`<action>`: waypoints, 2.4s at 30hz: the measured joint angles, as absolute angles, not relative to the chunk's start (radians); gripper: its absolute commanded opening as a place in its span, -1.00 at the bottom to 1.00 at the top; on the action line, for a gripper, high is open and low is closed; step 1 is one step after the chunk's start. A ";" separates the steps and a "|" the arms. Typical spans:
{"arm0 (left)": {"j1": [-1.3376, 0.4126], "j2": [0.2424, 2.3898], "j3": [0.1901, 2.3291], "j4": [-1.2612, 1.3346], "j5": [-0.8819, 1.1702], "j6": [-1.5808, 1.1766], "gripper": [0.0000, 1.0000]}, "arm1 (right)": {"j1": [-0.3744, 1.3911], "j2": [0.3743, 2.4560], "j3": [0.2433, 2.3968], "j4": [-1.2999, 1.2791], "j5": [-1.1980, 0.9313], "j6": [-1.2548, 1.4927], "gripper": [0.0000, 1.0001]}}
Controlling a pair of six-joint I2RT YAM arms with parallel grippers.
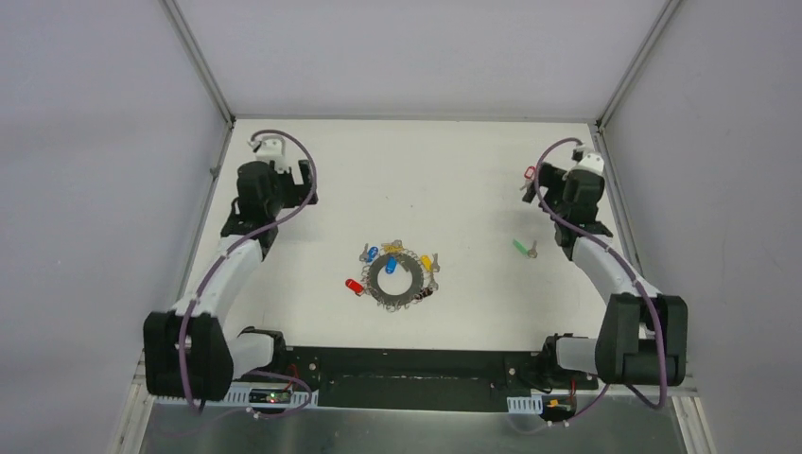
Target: Put the keys on the keyring
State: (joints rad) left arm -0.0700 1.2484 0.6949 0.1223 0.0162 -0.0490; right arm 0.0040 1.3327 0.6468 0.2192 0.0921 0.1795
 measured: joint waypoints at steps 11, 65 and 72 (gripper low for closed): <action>-0.065 0.925 0.819 -0.503 0.445 -0.400 0.98 | -0.017 1.134 0.789 -0.340 -0.159 0.435 0.99; -0.696 1.647 0.901 -0.263 0.364 -0.956 0.43 | 0.488 1.089 0.363 -0.075 -0.498 0.960 0.95; -0.754 1.720 0.952 -0.208 0.365 -0.992 0.43 | 0.488 1.031 0.363 -0.113 -0.473 0.964 0.95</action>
